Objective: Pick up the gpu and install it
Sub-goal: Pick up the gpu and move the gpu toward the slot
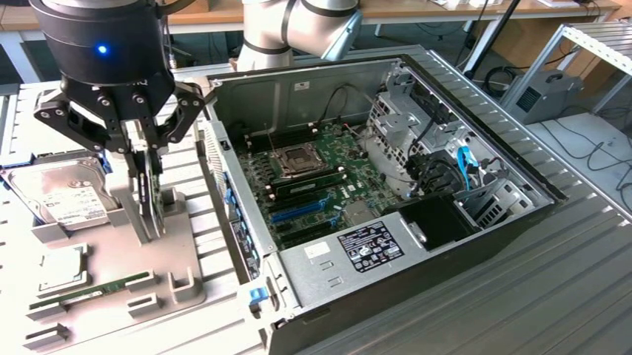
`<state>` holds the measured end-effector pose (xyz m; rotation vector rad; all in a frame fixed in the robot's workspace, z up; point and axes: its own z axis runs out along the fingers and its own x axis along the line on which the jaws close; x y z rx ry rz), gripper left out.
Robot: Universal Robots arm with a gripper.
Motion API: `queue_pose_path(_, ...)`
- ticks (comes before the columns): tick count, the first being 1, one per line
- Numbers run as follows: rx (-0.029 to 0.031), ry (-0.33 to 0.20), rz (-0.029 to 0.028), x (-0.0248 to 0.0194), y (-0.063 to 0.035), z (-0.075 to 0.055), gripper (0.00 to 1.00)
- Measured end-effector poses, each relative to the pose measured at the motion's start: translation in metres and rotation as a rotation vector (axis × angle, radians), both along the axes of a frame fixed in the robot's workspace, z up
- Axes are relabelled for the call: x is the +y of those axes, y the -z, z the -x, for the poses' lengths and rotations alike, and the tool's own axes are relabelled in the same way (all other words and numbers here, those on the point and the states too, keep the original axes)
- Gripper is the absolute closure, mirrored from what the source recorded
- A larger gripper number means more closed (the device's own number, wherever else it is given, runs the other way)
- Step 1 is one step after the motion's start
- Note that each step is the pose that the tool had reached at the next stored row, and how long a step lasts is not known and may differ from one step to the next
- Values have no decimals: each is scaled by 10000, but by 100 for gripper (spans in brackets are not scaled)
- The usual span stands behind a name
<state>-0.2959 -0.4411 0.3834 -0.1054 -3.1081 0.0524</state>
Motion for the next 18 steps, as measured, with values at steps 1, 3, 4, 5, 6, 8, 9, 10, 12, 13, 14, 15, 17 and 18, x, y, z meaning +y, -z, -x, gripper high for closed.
queue_pose_path(1, 1, 0, 1, 0, -8, 0, 74)
queue_pose_path(3, 1, 0, 5, 0, -14, 0, 74)
queue_pose_path(4, 1, 0, 4, 0, -15, 0, 74)
queue_pose_path(5, 1, 0, 5, 0, -18, 0, 74)
queue_pose_path(6, 1, 0, 5, 0, -20, 0, 74)
queue_pose_path(8, 1, 0, 4, 0, -24, 0, 74)
queue_pose_path(9, 0, 1, 4, 0, -27, 0, 74)
queue_pose_path(10, 0, 0, 4, 0, -29, 0, 74)
queue_pose_path(12, 0, 0, 4, 0, -39, 0, 74)
queue_pose_path(13, 1, 0, 5, 0, -40, 0, 74)
queue_pose_path(14, 1, 0, 5, 0, -42, 0, 74)
queue_pose_path(15, 1, 0, 6, 0, -44, 0, 74)
queue_pose_path(17, 0, 0, 5, 0, -47, 0, 74)
queue_pose_path(18, 1, 0, 6, 0, -49, 0, 74)
